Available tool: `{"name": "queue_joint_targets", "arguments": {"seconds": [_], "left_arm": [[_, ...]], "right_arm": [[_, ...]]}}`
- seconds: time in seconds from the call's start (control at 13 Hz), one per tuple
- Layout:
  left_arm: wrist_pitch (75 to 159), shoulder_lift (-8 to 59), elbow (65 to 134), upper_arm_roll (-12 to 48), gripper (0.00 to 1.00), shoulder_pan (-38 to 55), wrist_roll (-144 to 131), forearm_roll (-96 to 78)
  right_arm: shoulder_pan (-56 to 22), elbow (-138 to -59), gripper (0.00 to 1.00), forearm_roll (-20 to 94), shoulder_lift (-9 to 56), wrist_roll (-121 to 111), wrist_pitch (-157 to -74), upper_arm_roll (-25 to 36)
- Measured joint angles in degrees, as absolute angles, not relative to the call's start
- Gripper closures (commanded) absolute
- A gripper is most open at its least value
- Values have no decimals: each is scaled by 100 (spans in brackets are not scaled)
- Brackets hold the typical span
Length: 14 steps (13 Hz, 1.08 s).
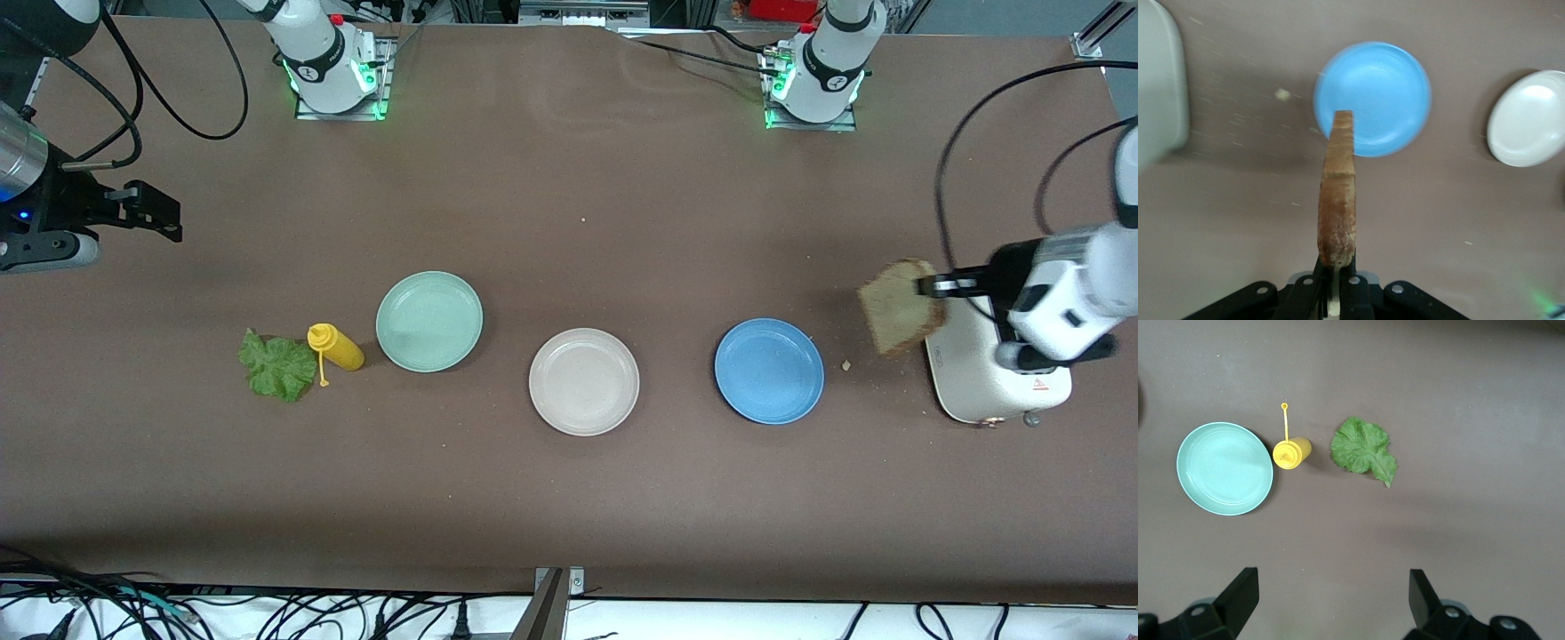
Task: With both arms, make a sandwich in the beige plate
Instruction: 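Lift the bread slice out and carry it over the beige plate, then lower the bread slice onto the beige plate and open the left gripper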
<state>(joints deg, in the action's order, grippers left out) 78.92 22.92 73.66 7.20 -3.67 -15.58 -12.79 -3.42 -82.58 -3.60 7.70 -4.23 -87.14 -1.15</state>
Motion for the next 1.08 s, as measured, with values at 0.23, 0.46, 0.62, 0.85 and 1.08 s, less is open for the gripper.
{"name": "queue_joint_targets", "arguments": {"seconds": [0.23, 0.46, 0.62, 0.85, 1.08], "left_arm": [[8951, 2306, 7955, 1472, 100, -363, -2468, -1656], [10599, 2354, 8791, 2198, 100, -339, -3255, -1826], [11529, 2439, 9204, 2418, 100, -192, -3563, -2073], [12655, 2773, 9422, 2454, 100, 334, -4060, -2209], [13677, 3163, 9619, 2469, 100, 874, -4398, -2210]], "right_arm": [[-342, -8257, 0, -360, 769, -423, -8714, -116], [-342, -8257, 0, -360, 769, -423, -8713, -115], [-342, -8257, 0, -360, 769, -423, -8713, -115], [-342, -8256, 0, -360, 769, -423, -8713, -115], [-342, -8257, 0, -360, 769, -423, -8713, -115]]}}
